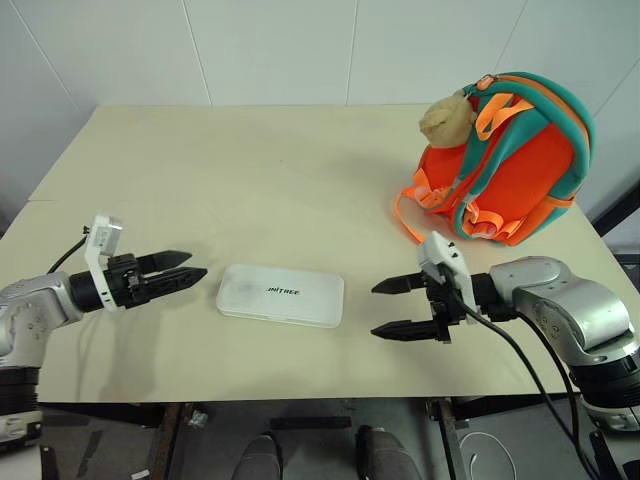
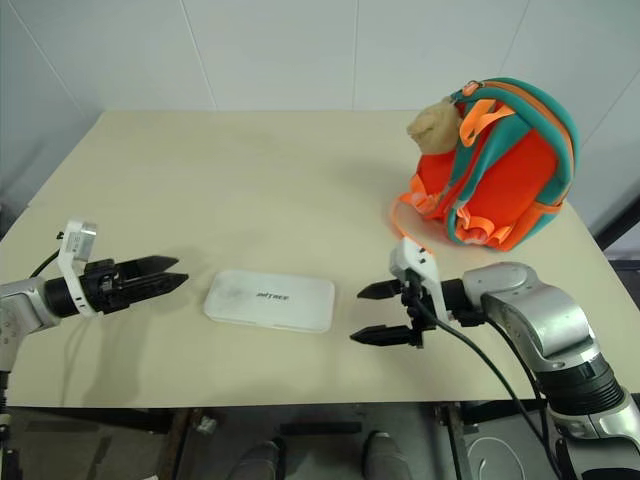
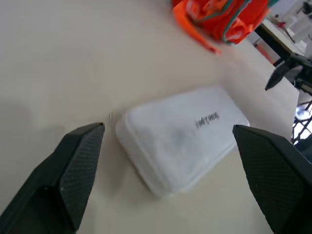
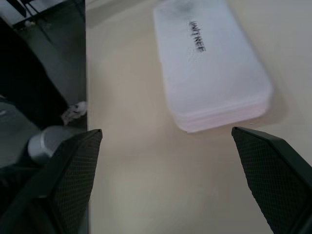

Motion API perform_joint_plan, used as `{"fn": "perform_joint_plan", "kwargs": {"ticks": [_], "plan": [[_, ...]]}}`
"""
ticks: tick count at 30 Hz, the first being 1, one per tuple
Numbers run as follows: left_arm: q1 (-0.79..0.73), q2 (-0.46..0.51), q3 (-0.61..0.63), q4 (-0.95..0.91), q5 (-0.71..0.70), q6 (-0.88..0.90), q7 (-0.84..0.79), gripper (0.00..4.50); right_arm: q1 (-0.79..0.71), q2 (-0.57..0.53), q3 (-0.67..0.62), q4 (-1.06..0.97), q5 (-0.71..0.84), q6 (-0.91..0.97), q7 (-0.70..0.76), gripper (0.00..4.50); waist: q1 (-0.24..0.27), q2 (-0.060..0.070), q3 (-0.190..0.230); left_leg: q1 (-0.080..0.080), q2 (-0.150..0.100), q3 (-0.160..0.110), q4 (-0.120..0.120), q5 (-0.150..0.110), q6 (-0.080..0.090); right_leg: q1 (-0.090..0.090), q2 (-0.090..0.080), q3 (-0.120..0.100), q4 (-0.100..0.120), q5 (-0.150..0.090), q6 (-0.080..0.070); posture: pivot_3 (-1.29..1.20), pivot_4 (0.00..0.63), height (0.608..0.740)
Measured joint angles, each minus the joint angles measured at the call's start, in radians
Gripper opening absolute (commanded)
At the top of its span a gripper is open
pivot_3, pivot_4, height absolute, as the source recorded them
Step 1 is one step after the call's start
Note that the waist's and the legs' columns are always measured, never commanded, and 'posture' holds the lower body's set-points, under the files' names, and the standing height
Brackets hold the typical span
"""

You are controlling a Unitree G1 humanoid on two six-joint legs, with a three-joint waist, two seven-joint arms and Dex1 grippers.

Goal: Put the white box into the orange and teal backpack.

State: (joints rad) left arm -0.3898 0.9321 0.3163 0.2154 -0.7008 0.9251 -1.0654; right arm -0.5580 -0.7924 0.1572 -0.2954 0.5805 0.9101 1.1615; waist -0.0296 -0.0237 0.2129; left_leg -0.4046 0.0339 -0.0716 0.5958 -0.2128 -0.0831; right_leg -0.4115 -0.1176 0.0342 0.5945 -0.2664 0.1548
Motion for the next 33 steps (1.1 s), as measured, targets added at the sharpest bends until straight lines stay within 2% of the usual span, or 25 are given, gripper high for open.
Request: {"fn": "perform_joint_plan", "kwargs": {"ticks": [4,11,18,33], "plan": [[-0.066,0.025,-0.033,0.132,0.007,0.152,0.03,4.5,-0.012,0.019,0.037,-0.013,-0.002,0.056,-0.041,4.49,0.003,-0.001,0.0,0.0,0.0,0.0,0.0,0.0,0.0,0.0,0.0,0.0,0.0,-0.001,-0.002,0.0,0.15,0.74],[-0.21,-0.015,-0.121,0.31,0.046,0.233,0.038,4.5,-0.066,0.11,0.115,0.105,-0.072,0.042,-0.118,4.49,0.002,-0.003,-0.001,-0.001,0.0,0.0,0.001,0.0,0.0,-0.001,0.0,0.0,0.001,0.002,0.001,0.0,0.15,0.74],[-0.275,-0.056,-0.178,0.351,0.047,0.324,0.025,4.5,-0.086,0.169,0.134,0.203,-0.142,0.006,-0.155,4.49,-0.002,-0.003,-0.001,-0.001,0.0,0.0,0.0,0.0,0.0,-0.002,0.001,0.0,0.004,0.002,0.002,0.0,0.15,0.74],[-0.314,-0.124,-0.214,0.382,0.058,0.389,-0.018,4.5,-0.106,0.257,0.132,0.211,-0.159,-0.007,-0.189,4.49,0.002,-0.003,-0.001,0.0,0.0,0.0,0.001,0.0,0.0,-0.002,0.001,0.0,0.006,0.002,0.002,0.0,0.15,0.74]]}}
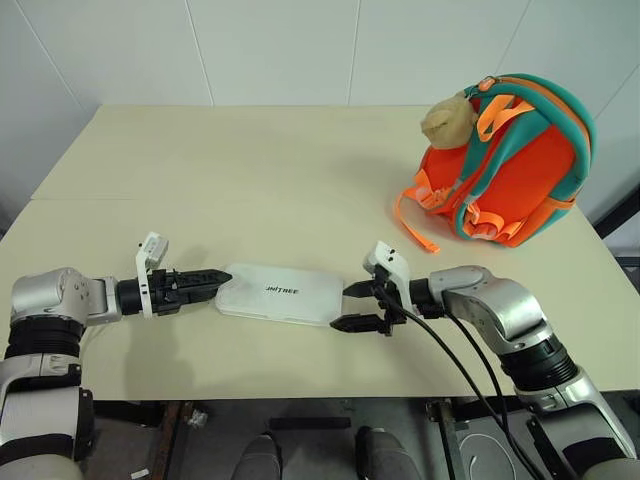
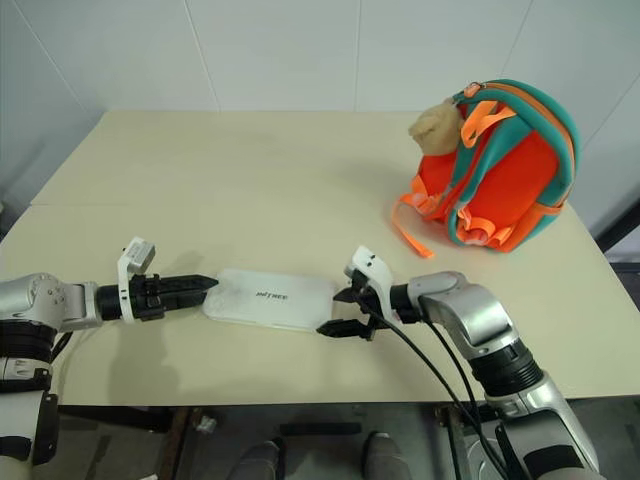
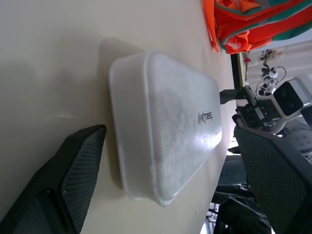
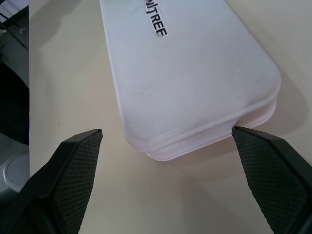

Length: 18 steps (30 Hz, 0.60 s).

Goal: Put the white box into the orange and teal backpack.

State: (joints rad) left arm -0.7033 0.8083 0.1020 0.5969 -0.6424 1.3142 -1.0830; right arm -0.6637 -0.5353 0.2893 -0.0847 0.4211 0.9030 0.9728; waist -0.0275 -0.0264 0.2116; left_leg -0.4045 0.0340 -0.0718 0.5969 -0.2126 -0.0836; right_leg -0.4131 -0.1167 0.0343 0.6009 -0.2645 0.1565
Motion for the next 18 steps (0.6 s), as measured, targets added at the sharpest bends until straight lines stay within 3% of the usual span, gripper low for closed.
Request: {"fn": "perform_joint_plan", "kwargs": {"ticks": [18], "plan": [[-0.038,-0.065,-0.062,-0.043,-0.022,0.158,-0.025,4.5,-0.025,0.049,0.001,0.136,-0.069,-0.162,0.013,4.49,-0.003,0.0,0.0,0.0,0.0,0.0,0.0,0.0,0.0,0.0,0.0,0.0,0.0,0.0,0.0,0.0,0.15,0.74]]}}
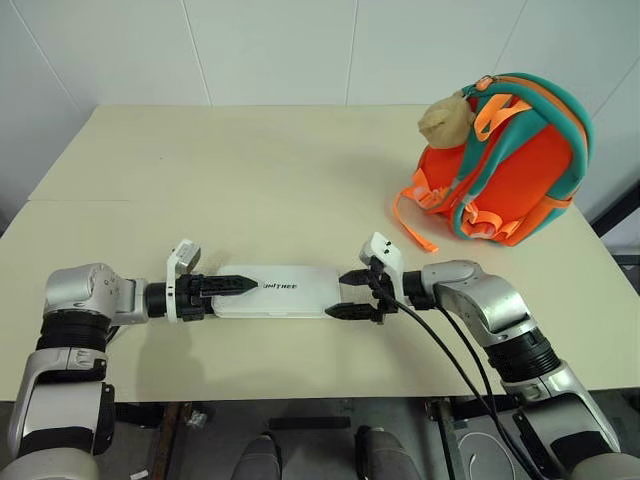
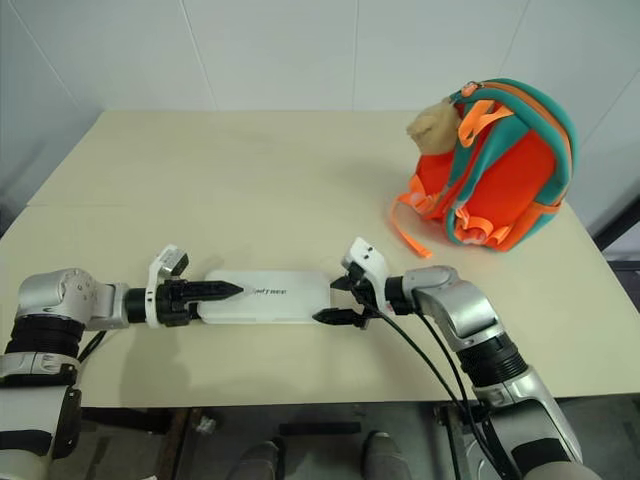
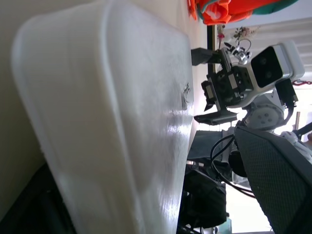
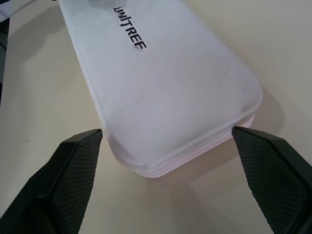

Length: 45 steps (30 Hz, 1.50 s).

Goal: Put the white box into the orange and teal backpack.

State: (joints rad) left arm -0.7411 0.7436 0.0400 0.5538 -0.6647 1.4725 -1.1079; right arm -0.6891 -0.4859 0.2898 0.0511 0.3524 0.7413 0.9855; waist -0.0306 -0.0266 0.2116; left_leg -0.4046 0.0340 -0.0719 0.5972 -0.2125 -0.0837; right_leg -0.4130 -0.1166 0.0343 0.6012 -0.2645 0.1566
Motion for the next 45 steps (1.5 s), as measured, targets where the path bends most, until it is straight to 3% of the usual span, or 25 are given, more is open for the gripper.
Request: {"fn": "perform_joint_plan", "kwargs": {"ticks": [7,11,18,26,35,40,45], "plan": [[-0.011,-0.001,-0.025,-0.003,-0.003,0.022,-0.009,4.5,0.008,0.0,-0.001,0.002,-0.014,-0.042,0.006,4.49,0.001,0.0,0.0,0.0,0.0,0.0,0.0,0.0,0.0,0.0,0.0,0.0,0.0,0.0,0.0,0.0,0.15,0.74],[-0.014,-0.032,-0.029,-0.003,-0.004,0.029,-0.008,3.64,0.021,0.0,-0.015,0.001,-0.015,-0.047,0.004,4.5,0.001,0.0,0.0,0.0,0.0,0.0,0.0,0.0,0.0,0.0,0.0,0.0,0.0,0.0,0.0,0.0,0.15,0.74],[-0.011,-0.068,0.0,-0.03,-0.023,0.073,0.007,1.4,0.094,-0.026,-0.057,-0.086,-0.008,-0.031,0.0,4.5,0.002,0.0,0.0,0.0,0.0,0.0,0.0,0.0,0.0,0.0,0.0,0.0,0.0,0.0,0.0,0.0,0.15,0.74],[0.02,-0.101,0.027,-0.121,-0.045,0.071,0.017,1.34,0.17,-0.057,-0.149,-0.214,0.033,0.015,-0.038,4.5,0.003,0.0,0.0,-0.001,0.0,0.0,0.0,0.0,-0.001,0.0,0.0,0.0,-0.001,0.0,0.0,0.0,0.15,0.74],[0.201,-0.097,0.17,-0.31,-0.079,-0.134,0.045,1.34,0.255,-0.22,-0.514,-0.331,0.108,0.118,-0.187,4.5,0.002,0.0,0.0,0.0,0.0,0.001,-0.001,0.0,0.0,0.0,-0.001,0.001,-0.005,0.0,-0.001,0.0,0.15,0.74],[0.275,-0.108,0.19,-0.352,-0.078,-0.214,0.091,1.34,0.21,-0.317,-0.578,-0.246,0.093,0.109,-0.223,4.5,0.003,0.0,0.0,-0.001,0.0,0.001,0.0,0.0,0.0,0.001,-0.001,0.001,-0.009,-0.002,-0.007,0.0,0.15,0.74],[0.33,-0.128,0.208,-0.394,-0.081,-0.298,0.113,1.34,0.026,-0.318,-0.535,-0.006,-0.017,0.015,-0.331,4.5,0.0,0.0,0.0,0.0,0.0,0.004,0.001,0.001,0.002,0.002,-0.001,0.004,-0.012,0.0,-0.011,0.0,0.15,0.74]]}}
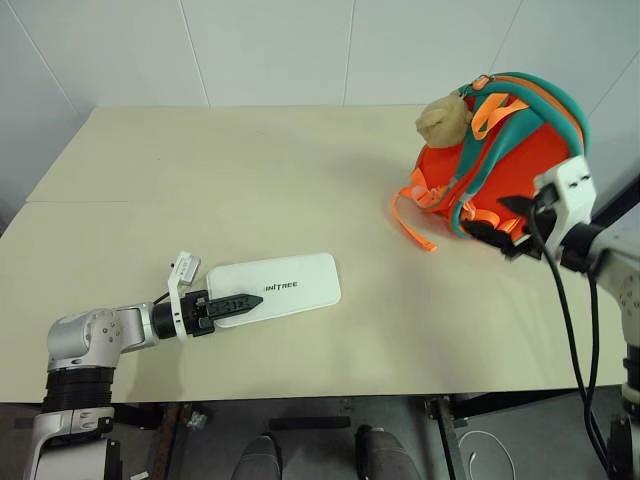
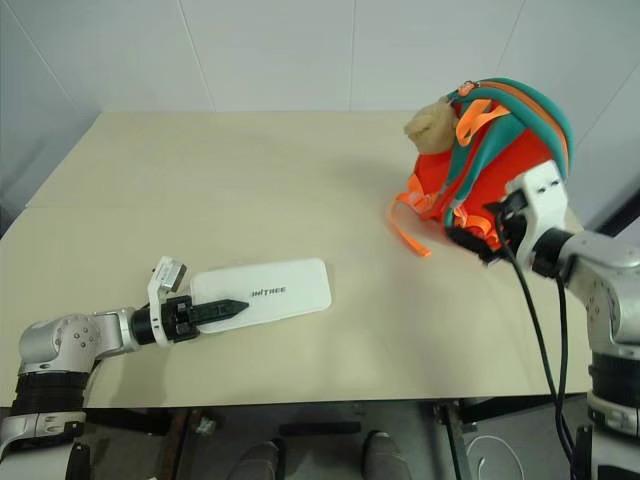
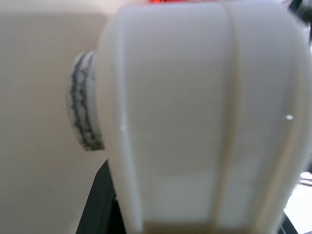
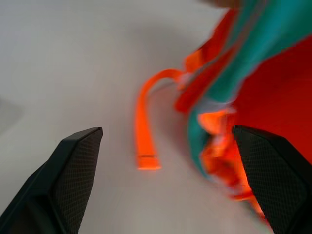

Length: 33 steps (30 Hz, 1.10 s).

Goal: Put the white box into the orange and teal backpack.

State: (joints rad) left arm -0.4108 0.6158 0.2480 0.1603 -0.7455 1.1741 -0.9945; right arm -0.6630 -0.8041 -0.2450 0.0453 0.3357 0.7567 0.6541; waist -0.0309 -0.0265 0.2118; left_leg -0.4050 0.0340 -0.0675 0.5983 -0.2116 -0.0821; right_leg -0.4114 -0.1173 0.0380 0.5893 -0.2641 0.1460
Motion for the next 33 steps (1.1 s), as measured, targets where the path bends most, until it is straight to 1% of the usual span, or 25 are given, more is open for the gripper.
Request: {"fn": "perform_joint_plan", "kwargs": {"ticks": [2,4,7,9,12,15,19,21,24,26,27,28,29,30,32,33], "plan": [[0.028,-0.031,0.03,-0.014,-0.005,-0.031,0.026,1.34,-0.15,0.059,0.05,0.182,-0.084,-0.061,-0.101,4.5,-0.012,0.0,0.0,0.001,0.0,0.002,0.0,0.001,0.001,0.0,0.0,0.002,-0.002,0.001,-0.002,0.0,0.15,0.74],[0.046,-0.06,0.043,-0.032,-0.011,-0.046,0.048,1.34,-0.245,0.111,0.08,0.311,-0.128,-0.11,-0.158,4.5,-0.014,0.0,0.0,0.0,0.0,0.002,0.0,0.002,0.001,0.0,0.0,0.002,-0.002,0.002,-0.003,0.0,0.15,0.74],[0.069,-0.086,0.068,-0.046,-0.028,-0.06,0.078,1.34,-0.351,0.187,0.123,0.483,-0.161,-0.198,-0.168,4.5,-0.016,0.0,0.0,0.0,0.0,0.001,0.0,0.002,0.001,0.0,0.001,0.002,0.0,0.005,0.003,0.0,0.15,0.74],[0.082,-0.101,0.102,-0.066,-0.047,-0.066,0.105,1.34,-0.438,0.252,0.131,0.659,-0.172,-0.28,-0.164,4.5,-0.022,0.0,0.0,0.0,0.0,0.001,-0.001,0.002,0.001,-0.001,0.001,0.002,0.0,0.01,0.012,0.0,0.15,0.74],[0.093,-0.119,0.14,-0.1,-0.082,-0.073,0.14,1.34,-0.522,0.307,0.135,0.876,-0.182,-0.406,-0.163,4.5,-0.023,0.0,0.0,0.0,0.0,0.001,-0.004,0.002,0.001,-0.001,0.001,0.002,0.0,0.01,0.012,0.0,0.15,0.74],[0.116,-0.129,0.169,-0.122,-0.097,-0.077,0.175,1.34,-0.567,0.319,0.126,1.026,-0.197,-0.529,-0.168,3.92,-0.022,0.0,0.0,-0.001,0.0,0.001,-0.004,0.001,0.0,-0.001,0.001,0.002,-0.002,0.01,0.013,0.0,0.15,0.74],[0.152,-0.157,0.209,-0.176,-0.123,-0.098,0.237,1.34,-0.58,0.335,0.102,1.147,-0.201,-0.733,-0.166,2.54,-0.025,0.0,0.0,-0.001,0.0,0.001,-0.004,0.001,0.0,-0.001,0.001,0.003,-0.003,0.01,0.013,0.0,0.15,0.74],[0.159,-0.176,0.225,-0.212,-0.138,-0.116,0.263,1.34,-0.58,0.348,0.079,1.173,-0.191,-0.789,-0.139,1.78,-0.029,0.001,0.0,-0.001,0.0,0.001,-0.004,0.001,-0.001,-0.001,0.001,0.003,-0.002,0.01,0.013,0.0,0.15,0.74],[0.176,-0.184,0.24,-0.266,-0.165,-0.132,0.294,1.34,-0.58,0.372,0.041,1.175,-0.153,-0.849,-0.034,0.73,-0.037,0.001,0.001,0.001,0.0,0.001,-0.004,0.001,-0.001,-0.001,0.002,0.003,0.0,0.009,0.013,0.0,0.15,0.74],[0.19,-0.184,0.252,-0.278,-0.178,-0.141,0.314,1.34,-0.569,0.401,0.01,1.123,-0.088,-0.855,0.11,0.12,-0.046,0.001,0.001,0.001,0.0,0.001,-0.004,0.002,-0.002,-0.001,0.002,0.003,0.001,0.01,0.013,0.0,0.15,0.74],[0.194,-0.183,0.255,-0.279,-0.18,-0.143,0.323,1.34,-0.556,0.416,0.01,1.058,-0.054,-0.826,0.196,0.02,-0.05,0.002,0.001,0.001,0.0,0.001,-0.004,0.002,-0.002,-0.001,0.002,0.004,0.001,0.01,0.013,0.0,0.15,0.74],[0.196,-0.183,0.256,-0.283,-0.184,-0.144,0.332,1.34,-0.531,0.423,0.03,0.955,-0.019,-0.76,0.296,0.02,-0.051,0.002,0.001,0.001,0.001,0.001,-0.004,0.002,-0.002,-0.001,0.002,0.004,0.002,0.01,0.014,0.0,0.15,0.74],[0.199,-0.181,0.258,-0.287,-0.189,-0.144,0.339,1.34,-0.509,0.42,0.06,0.871,0.001,-0.693,0.356,0.02,-0.052,0.002,0.001,0.001,0.001,0.001,-0.003,0.002,-0.002,-0.001,0.003,0.004,0.002,0.01,0.014,0.0,0.15,0.74],[0.207,-0.172,0.26,-0.299,-0.195,-0.144,0.348,1.34,-0.44,0.395,0.122,0.692,0.041,-0.561,0.455,0.02,-0.048,0.002,0.001,0.001,0.001,-0.001,-0.004,0.002,-0.003,-0.001,0.003,0.003,0.003,0.008,0.014,0.0,0.15,0.74],[0.22,-0.143,0.265,-0.302,-0.195,-0.144,0.355,1.34,-0.349,0.362,0.205,0.481,0.091,-0.391,0.553,0.02,-0.048,0.002,0.001,0.001,0.001,-0.001,-0.003,0.001,-0.003,-0.002,0.003,0.003,0.005,0.007,0.014,0.0,0.15,0.74],[0.224,-0.124,0.266,-0.3,-0.194,-0.144,0.36,1.34,-0.281,0.339,0.253,0.332,0.136,-0.275,0.595,0.02,-0.046,0.002,0.001,0.0,0.001,-0.001,-0.003,0.0,-0.003,-0.002,0.003,0.003,0.006,0.006,0.013,0.0,0.15,0.74]]}}
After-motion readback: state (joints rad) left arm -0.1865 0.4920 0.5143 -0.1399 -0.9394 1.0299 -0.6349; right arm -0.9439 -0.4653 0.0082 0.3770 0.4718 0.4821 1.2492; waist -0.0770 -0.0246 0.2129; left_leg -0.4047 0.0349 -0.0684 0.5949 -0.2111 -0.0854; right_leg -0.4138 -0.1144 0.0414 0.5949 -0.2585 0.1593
